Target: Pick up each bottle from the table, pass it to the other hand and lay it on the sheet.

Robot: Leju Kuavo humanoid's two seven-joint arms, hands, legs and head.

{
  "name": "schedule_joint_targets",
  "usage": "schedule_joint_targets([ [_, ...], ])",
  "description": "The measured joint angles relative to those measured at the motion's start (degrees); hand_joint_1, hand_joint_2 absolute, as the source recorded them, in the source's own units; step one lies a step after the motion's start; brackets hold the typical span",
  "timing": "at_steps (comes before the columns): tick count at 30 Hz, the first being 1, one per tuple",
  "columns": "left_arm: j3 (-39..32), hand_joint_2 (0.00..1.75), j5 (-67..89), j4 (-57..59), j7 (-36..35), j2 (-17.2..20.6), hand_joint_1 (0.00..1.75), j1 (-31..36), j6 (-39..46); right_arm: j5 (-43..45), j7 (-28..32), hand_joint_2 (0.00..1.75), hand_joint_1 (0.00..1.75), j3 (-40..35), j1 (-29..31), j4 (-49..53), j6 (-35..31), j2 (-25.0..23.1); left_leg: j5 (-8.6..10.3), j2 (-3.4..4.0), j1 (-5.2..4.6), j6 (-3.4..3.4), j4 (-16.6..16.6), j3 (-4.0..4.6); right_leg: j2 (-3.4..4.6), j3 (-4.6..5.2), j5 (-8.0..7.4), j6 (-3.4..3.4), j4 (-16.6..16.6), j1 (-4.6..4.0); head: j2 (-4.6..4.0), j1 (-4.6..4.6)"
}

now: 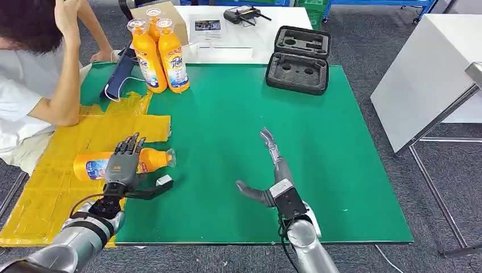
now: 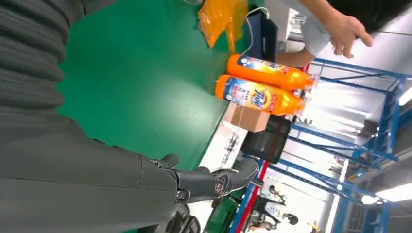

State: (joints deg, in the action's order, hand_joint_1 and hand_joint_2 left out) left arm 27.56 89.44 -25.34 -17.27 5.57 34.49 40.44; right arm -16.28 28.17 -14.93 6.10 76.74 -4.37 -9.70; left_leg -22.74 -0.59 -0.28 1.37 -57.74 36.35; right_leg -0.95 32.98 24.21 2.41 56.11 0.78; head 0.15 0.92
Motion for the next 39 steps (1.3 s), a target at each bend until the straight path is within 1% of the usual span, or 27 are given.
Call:
schedule_joint_targets([
  [4, -0.1, 1.75, 0.4, -4.8, -0.8, 0.2, 0.00, -2.5, 0.0, 0.0, 0.0, 1.75, 0.00, 0.0, -0.2, -0.2, -0.2, 0.0, 0.00, 0.02, 0.00, 0.01, 0.0, 0.11, 0.00, 0.12, -0.01, 0.00, 0.0, 0.00, 0.00, 0.00],
  [9, -0.1, 1.75, 0.4, -7.7, -1.4, 0.4, 0.00, -4.0, 0.0, 0.0, 0.0, 1.75, 0.00, 0.0, -0.4, -0.3, -0.3, 0.0, 0.00, 0.02, 0.01, 0.01, 0.0, 0.21, 0.00, 0.22, -0.01, 0.00, 0.0, -0.01, 0.00, 0.00],
  [11, 0.5, 1.75, 0.4, -10.7, -5.6, 1.2, 0.00, -4.8, 0.0, 0.0, 0.0, 1.75, 0.00, 0.0, -0.4, -0.3, -0.5, 0.1, 0.01, 0.06, 0.03, 0.00, 0.0, 0.26, 0.01, 0.31, -0.01, 0.00, 0.0, -0.03, 0.00, 0.00],
  [12, 1.9, 1.75, 0.4, -12.8, -9.8, 2.0, 0.00, -4.9, 0.0, 0.0, 0.0, 1.75, 0.00, 0.0, -0.4, -0.3, -0.6, 0.1, 0.02, 0.06, 0.06, -0.01, 0.0, 0.31, 0.01, 0.40, -0.01, -0.01, 0.0, -0.05, 0.00, -0.02],
  [14, 6.6, 1.75, 0.5, -17.0, -18.5, 4.2, 0.00, -4.0, 0.0, 0.2, 0.0, 1.75, 0.00, 0.0, -0.5, -0.4, -1.1, 0.2, 0.04, 0.04, 0.07, -0.03, 0.0, 0.37, 0.00, 0.42, -0.02, -0.01, 0.0, -0.07, 0.00, 0.00],
  [15, 9.3, 1.75, 0.5, -18.9, -21.1, 5.4, 0.00, -3.3, 0.0, 0.2, 0.0, 1.75, 0.00, 0.0, -0.7, -0.4, -1.2, 0.3, 0.04, 0.03, 0.07, -0.03, 0.0, 0.37, 0.00, 0.40, -0.02, -0.01, 0.0, -0.07, 0.00, 0.00],
  [16, 11.2, 1.75, 0.5, -20.8, -22.0, 6.5, 0.00, -2.7, 0.0, 0.3, 0.0, 1.75, 0.00, 0.0, -0.8, -0.4, -1.4, 0.3, 0.04, 0.03, 0.07, -0.03, 0.0, 0.37, 0.00, 0.40, -0.01, -0.01, 0.0, -0.08, 0.00, 0.00],
  [19, 14.8, 1.75, 0.5, -25.4, -22.4, 9.5, 0.00, -1.2, 0.0, 0.4, 0.0, 1.75, 0.00, 0.0, -1.1, -0.4, -1.7, 0.4, 0.04, 0.03, 0.10, -0.03, 0.0, 0.38, 0.00, 0.42, -0.01, -0.01, 0.0, -0.08, 0.00, 0.00],
  [23, 16.8, 1.75, 0.5, -29.5, -22.6, 11.6, 0.00, 0.2, 0.0, 0.5, 0.0, 1.75, 0.00, -0.1, -1.2, -0.4, -1.9, 0.6, 0.04, 0.08, 0.08, -0.03, 0.0, 0.40, 0.01, 0.42, -0.01, -0.01, 0.0, -0.07, 0.00, 0.00],
  [32, 18.5, 1.75, 0.5, -39.5, -22.7, 16.7, 0.00, 3.0, 0.0, 0.8, -0.3, 1.75, 0.00, -0.1, -2.0, -0.4, -2.8, 1.0, 0.04, 0.06, 0.09, -0.03, 0.0, 0.43, 0.01, 0.46, -0.01, -0.01, 0.0, -0.08, 0.00, 0.02],
  [34, 17.9, 1.75, 0.5, -42.4, -22.7, 16.6, 0.00, 1.9, 0.0, 0.8, -0.4, 1.75, 0.00, -0.1, -2.1, -0.4, -3.1, 1.1, 0.04, 0.07, 0.08, -0.03, 0.0, 0.42, 0.01, 0.47, -0.01, -0.01, 0.0, -0.07, 0.00, 0.02],
  [36, 16.6, 1.75, 0.5, -45.6, -20.9, 15.1, 0.00, -0.7, 0.0, 0.7, -0.5, 1.75, 0.00, -0.1, -2.4, -0.4, -3.4, 1.0, 0.03, 0.07, 0.05, -0.03, 0.0, 0.41, 0.01, 0.50, -0.01, -0.01, 0.0, -0.03, 0.00, 0.02],
  [37, 15.4, 1.75, -0.6, -47.3, -17.6, 12.9, 0.00, -3.3, 0.0, 0.7, -0.6, 1.75, 0.00, -0.1, -2.5, -0.4, -3.5, 1.0, 0.03, 0.06, 0.01, -0.03, 0.0, 0.41, 0.01, 0.59, 0.00, -0.01, 0.0, 0.03, 0.00, 0.02],
  [38, 12.1, 1.75, -3.7, -49.3, -10.4, 8.8, 0.00, -5.9, 0.0, 0.7, -0.7, 1.75, 0.00, -0.1, -2.9, -0.2, -3.5, 1.0, 0.04, -0.05, -0.06, -0.02, 0.0, 0.43, -0.03, 1.01, 0.05, -0.01, 0.0, 0.11, 0.00, 0.15],
  [39, 8.6, 1.75, -6.7, -50.0, -2.2, 3.2, 0.00, -8.3, 0.0, 0.6, -0.7, 1.75, 0.00, 0.0, -3.2, 0.1, -3.6, 1.0, 0.03, -0.24, -0.06, -0.02, 0.0, 0.53, -0.11, 1.10, 0.18, 0.06, 0.0, 0.13, 0.00, 0.04],
])
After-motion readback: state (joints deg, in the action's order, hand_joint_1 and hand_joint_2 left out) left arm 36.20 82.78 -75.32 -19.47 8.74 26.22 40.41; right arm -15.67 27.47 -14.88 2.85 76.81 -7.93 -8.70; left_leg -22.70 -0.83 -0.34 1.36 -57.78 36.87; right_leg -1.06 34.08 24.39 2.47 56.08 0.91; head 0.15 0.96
